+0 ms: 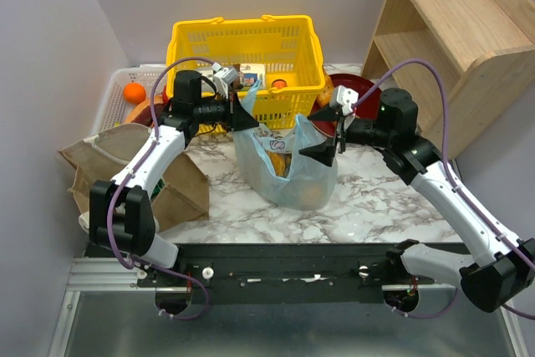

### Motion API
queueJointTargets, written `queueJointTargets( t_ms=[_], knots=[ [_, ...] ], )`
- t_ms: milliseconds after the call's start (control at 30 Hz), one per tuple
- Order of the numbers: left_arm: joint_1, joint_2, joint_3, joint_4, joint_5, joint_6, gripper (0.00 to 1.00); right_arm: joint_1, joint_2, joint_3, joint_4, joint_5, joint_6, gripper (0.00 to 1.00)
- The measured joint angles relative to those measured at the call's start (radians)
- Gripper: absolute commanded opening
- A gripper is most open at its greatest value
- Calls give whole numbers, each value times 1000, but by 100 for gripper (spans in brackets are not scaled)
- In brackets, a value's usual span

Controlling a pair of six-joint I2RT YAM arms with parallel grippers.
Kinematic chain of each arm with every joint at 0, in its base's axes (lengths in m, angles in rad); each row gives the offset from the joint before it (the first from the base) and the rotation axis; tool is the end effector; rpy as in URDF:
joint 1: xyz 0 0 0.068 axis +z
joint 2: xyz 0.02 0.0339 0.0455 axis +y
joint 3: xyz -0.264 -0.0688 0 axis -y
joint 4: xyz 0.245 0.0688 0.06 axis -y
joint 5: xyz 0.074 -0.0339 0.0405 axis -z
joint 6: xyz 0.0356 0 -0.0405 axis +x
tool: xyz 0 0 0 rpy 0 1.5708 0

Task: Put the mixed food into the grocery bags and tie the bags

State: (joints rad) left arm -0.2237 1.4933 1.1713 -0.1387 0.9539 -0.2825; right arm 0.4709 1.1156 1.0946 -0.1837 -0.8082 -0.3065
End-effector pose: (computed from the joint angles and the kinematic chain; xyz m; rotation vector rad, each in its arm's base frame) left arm 0.3209 -0.1028 0.3140 0.5674 1.9681 -1.2787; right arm 0.2081 0.1349 0.3854 -1.1817 1.3377 0.8311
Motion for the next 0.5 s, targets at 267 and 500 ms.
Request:
queueJointTargets(
  t_ms=[267,500],
  knots=[
    [0,0,0,0,0,2,0,0,57,-26,11,-71,-10,95],
    [0,-4,-5,8,13,1,0,0,77,-47,12,-64,38,12]
  ],
)
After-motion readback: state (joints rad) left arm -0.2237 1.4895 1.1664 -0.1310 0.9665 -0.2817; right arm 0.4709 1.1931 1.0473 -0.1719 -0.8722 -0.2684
